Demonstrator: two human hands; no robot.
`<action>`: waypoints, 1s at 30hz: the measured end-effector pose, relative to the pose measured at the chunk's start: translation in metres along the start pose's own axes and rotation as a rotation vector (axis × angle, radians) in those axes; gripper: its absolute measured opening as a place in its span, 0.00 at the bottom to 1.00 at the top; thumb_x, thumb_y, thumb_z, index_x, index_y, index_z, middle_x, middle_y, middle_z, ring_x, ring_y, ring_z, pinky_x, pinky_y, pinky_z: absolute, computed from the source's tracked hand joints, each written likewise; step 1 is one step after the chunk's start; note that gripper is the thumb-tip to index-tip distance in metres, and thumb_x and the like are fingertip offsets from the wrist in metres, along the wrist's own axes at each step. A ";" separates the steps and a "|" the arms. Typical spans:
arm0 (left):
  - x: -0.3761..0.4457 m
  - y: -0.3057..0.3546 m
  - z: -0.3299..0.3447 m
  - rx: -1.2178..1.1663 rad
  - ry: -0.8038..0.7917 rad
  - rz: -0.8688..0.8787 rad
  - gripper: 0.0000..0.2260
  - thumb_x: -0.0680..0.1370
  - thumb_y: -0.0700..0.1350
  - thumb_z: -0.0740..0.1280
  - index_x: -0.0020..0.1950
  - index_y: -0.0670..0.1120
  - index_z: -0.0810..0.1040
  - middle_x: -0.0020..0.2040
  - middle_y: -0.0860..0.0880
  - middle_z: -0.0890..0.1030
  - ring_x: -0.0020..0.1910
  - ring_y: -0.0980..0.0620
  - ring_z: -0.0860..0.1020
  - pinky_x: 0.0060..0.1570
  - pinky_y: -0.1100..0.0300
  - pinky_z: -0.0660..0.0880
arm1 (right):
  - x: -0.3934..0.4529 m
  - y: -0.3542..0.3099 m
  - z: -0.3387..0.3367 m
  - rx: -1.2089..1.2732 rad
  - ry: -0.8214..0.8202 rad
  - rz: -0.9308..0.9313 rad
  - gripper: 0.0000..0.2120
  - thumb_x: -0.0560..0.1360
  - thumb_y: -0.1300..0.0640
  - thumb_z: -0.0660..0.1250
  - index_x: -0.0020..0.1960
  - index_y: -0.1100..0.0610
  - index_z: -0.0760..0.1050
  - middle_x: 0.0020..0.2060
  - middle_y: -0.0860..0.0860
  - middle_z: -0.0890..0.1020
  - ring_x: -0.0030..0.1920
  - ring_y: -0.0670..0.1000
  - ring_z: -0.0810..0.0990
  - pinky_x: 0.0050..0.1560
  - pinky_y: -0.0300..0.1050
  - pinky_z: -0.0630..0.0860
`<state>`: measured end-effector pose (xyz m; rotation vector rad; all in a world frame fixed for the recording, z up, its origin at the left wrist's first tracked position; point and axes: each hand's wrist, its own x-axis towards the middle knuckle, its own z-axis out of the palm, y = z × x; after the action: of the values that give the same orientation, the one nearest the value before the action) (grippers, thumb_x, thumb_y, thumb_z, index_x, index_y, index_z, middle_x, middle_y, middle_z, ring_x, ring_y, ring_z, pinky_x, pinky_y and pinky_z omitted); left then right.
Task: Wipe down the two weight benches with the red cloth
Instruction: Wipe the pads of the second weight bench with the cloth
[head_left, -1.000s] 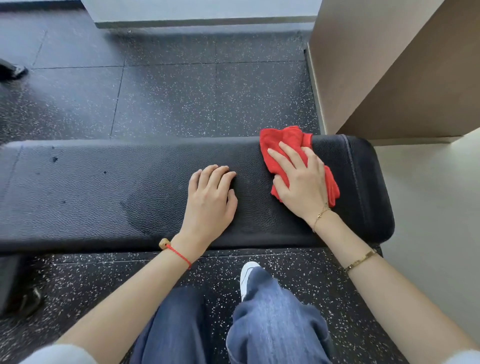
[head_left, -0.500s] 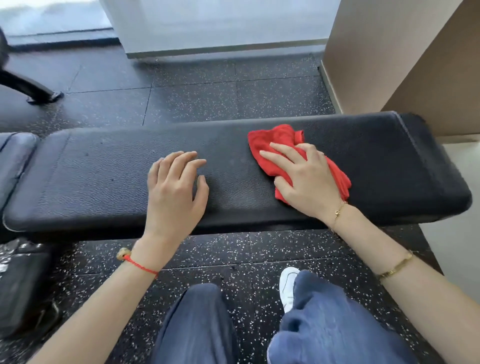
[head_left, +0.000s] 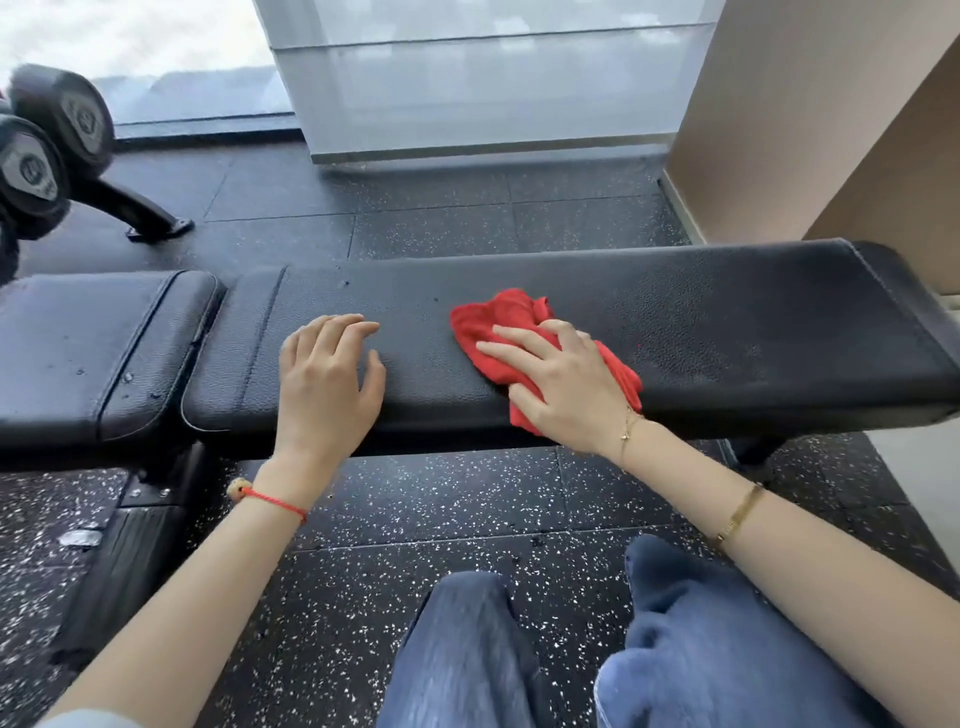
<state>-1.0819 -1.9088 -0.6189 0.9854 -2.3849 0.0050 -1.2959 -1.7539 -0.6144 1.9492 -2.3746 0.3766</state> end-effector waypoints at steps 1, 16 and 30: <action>0.003 -0.009 -0.001 0.006 0.000 -0.001 0.15 0.79 0.46 0.60 0.63 0.45 0.77 0.62 0.47 0.79 0.65 0.42 0.73 0.69 0.48 0.63 | 0.001 0.005 -0.001 -0.005 0.002 0.020 0.27 0.73 0.45 0.51 0.71 0.39 0.68 0.71 0.39 0.69 0.66 0.57 0.67 0.66 0.52 0.61; 0.005 -0.075 0.009 -0.051 -0.009 -0.132 0.15 0.77 0.46 0.59 0.61 0.46 0.78 0.62 0.49 0.79 0.65 0.45 0.73 0.67 0.46 0.66 | 0.081 -0.083 0.026 0.006 -0.090 -0.069 0.27 0.75 0.45 0.52 0.74 0.40 0.63 0.74 0.41 0.66 0.69 0.59 0.64 0.70 0.55 0.60; 0.006 -0.076 0.005 -0.081 -0.035 -0.156 0.15 0.75 0.46 0.61 0.60 0.47 0.79 0.61 0.50 0.80 0.64 0.46 0.74 0.66 0.47 0.66 | 0.131 -0.104 0.038 0.014 -0.047 0.198 0.24 0.77 0.45 0.55 0.74 0.39 0.63 0.75 0.41 0.64 0.70 0.60 0.61 0.71 0.54 0.57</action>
<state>-1.0384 -1.9692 -0.6350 1.1375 -2.3137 -0.1671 -1.2171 -1.9061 -0.6099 1.7523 -2.6103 0.3604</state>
